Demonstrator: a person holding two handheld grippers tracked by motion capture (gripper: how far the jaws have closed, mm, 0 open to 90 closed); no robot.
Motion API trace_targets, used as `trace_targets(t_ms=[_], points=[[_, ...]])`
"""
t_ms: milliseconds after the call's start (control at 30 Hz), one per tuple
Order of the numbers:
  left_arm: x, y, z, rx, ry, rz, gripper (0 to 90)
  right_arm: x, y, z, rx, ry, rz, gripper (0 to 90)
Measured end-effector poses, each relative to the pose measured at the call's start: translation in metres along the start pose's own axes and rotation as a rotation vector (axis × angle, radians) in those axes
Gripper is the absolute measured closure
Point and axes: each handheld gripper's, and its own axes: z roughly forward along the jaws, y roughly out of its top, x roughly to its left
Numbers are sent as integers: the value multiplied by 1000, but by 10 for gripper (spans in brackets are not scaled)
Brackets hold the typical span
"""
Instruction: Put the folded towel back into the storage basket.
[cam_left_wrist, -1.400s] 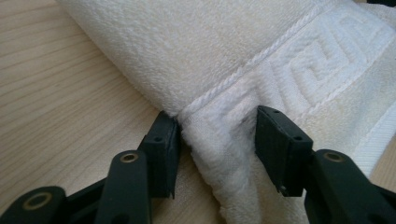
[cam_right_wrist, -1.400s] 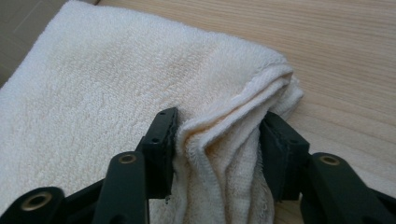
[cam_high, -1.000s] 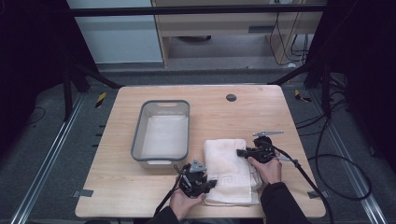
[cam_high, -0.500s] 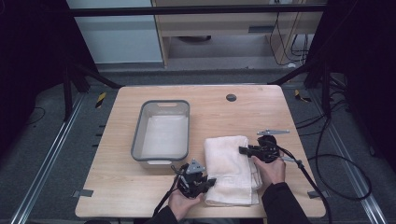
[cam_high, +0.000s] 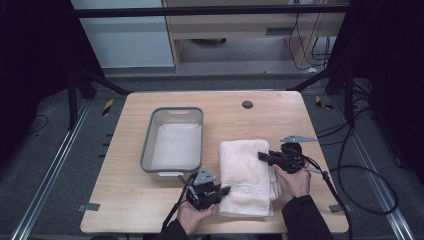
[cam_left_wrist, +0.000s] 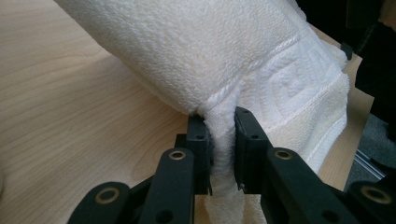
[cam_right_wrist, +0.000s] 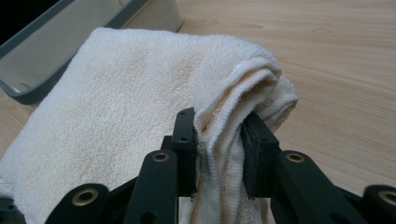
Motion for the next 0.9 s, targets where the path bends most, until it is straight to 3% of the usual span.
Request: trace_targets(t_ms=[633,900], points=[[-4,18,-20,-84,-5,16,782,9,12,-17,-86,4,-5,704],[-8,31,-30,-119,-3,42,784,14,21,-26,-135,0,-10,705]])
